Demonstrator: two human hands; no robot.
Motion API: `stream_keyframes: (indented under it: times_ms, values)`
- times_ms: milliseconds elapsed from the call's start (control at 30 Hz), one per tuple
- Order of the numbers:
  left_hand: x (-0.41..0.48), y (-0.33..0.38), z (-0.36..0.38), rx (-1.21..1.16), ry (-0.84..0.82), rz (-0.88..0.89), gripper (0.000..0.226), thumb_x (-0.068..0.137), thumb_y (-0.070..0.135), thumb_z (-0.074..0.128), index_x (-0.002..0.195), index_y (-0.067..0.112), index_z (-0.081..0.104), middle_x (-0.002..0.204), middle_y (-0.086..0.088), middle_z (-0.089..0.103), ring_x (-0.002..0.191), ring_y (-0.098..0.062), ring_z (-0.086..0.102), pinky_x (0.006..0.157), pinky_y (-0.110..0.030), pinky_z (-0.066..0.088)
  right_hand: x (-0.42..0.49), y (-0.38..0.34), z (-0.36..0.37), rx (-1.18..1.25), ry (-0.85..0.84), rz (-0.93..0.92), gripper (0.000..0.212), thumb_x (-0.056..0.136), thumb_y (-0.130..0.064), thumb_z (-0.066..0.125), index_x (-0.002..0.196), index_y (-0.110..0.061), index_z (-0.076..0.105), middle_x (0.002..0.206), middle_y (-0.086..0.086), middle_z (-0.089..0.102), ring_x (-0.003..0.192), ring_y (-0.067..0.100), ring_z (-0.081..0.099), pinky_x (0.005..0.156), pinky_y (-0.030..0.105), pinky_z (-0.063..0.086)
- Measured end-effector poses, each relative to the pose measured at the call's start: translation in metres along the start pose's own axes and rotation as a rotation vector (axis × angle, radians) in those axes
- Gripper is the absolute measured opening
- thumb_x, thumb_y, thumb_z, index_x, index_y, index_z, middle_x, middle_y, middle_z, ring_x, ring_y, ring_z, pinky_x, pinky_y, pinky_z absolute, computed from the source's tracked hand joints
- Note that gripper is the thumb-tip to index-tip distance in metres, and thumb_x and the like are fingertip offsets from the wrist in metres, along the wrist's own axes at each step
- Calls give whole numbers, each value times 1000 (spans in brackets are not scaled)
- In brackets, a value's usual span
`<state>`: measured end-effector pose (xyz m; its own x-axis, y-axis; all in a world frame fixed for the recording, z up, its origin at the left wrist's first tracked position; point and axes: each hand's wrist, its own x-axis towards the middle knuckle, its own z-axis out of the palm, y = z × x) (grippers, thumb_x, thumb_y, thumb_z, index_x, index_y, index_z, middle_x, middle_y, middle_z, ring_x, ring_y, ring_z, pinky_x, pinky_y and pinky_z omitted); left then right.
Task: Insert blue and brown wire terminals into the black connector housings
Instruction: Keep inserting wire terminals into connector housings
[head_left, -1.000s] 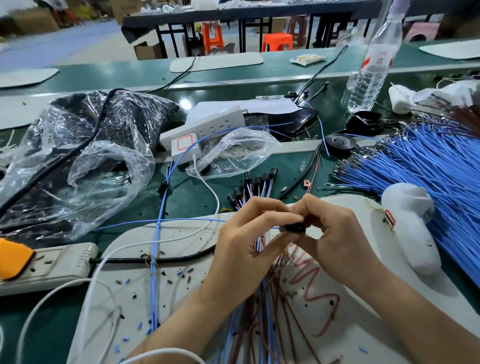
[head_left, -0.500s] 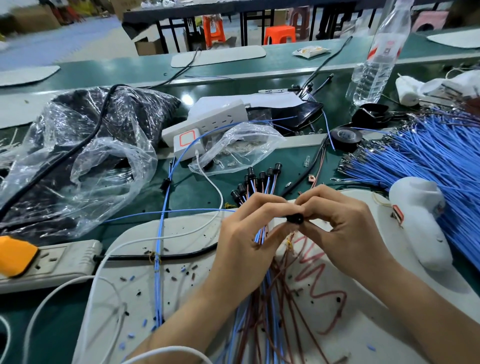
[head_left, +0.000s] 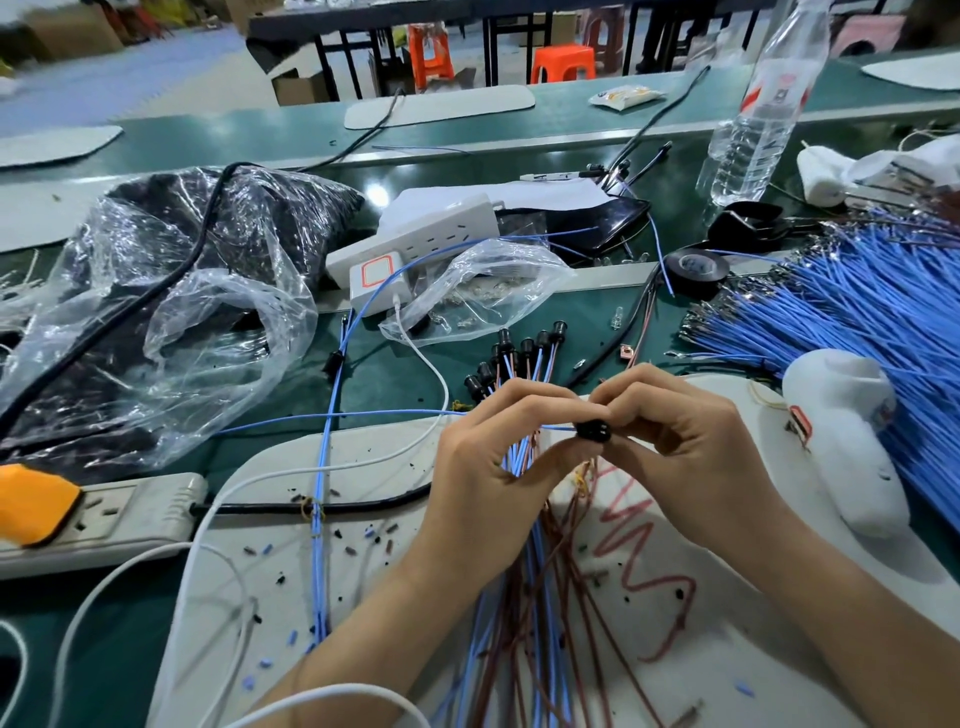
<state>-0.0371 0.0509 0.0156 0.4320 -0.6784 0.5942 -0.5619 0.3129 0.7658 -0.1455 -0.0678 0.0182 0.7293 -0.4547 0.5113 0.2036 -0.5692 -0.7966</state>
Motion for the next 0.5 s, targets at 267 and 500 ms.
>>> stream_keyframes:
  times_ms: [267,500]
  values:
    - [-1,0,1,-28,9,-2,25,76,4,73,99,14,71,96,-1,66,90,-12,66,83,-27,52,-1,2,-2,1,-35,29,45,72,18,70,74,-26,59,87,1,62,77,9,63,73,18,52]
    - [-2,1,2,-47,-18,-44,23,76,2,72,94,16,68,94,2,63,84,-10,63,78,-22,50,-1,6,0,-64,-83,83,23,72,16,72,72,-6,64,85,3,64,76,9,62,71,15,50]
